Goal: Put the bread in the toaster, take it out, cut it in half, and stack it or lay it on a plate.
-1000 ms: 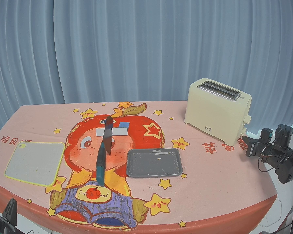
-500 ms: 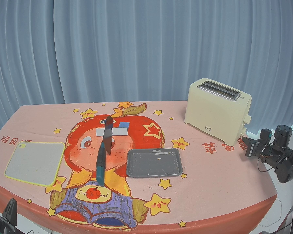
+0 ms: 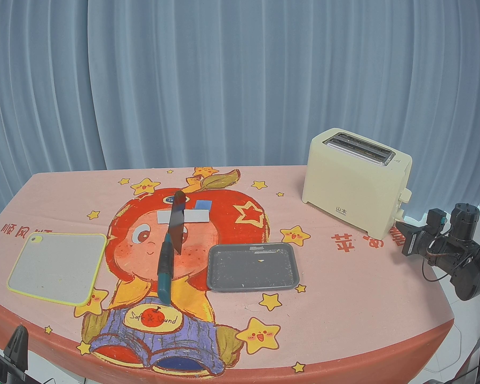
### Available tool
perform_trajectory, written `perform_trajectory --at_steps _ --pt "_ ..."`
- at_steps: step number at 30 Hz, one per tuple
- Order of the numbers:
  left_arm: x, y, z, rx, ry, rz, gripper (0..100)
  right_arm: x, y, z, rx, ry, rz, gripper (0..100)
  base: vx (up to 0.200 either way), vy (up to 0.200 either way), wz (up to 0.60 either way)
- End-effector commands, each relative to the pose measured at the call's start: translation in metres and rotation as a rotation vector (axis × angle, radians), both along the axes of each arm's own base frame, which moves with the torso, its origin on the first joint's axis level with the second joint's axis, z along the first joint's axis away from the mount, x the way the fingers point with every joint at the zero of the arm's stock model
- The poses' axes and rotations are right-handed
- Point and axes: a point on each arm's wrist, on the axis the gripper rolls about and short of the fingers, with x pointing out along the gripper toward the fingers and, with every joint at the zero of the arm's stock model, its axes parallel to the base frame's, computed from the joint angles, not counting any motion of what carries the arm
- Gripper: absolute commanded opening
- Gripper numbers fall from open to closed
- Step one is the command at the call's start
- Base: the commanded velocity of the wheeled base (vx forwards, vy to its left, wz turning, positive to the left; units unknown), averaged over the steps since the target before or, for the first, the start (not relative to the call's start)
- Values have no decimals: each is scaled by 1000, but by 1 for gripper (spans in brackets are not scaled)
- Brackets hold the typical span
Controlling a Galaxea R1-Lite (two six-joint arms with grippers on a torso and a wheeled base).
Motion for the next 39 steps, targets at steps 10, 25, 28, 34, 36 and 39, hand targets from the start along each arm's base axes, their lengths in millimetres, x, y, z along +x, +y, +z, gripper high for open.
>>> perform_trajectory --at_steps 10,25,28,34,36,39 --pt "0 0 -5 -1 1 2 0 7 -6 -1 2 -6 -23 0 0 0 0" --pt "0 0 -5 -1 1 2 0 4 -3 -6 -4 14 -12 0 0 0 0" --pt "0 0 -5 -1 1 0 0 4 -1 -4 -8 2 -6 0 0 0 0" --pt "0 0 -5 -1 1 2 0 -5 13 16 -21 -107 21 0 0 0 0" --pt "0 0 -5 -1 1 0 0 -13 18 26 -25 -140 32 0 0 0 0" --pt "0 0 -5 -1 1 0 0 -26 22 42 -26 -180 43 0 0 0 0"
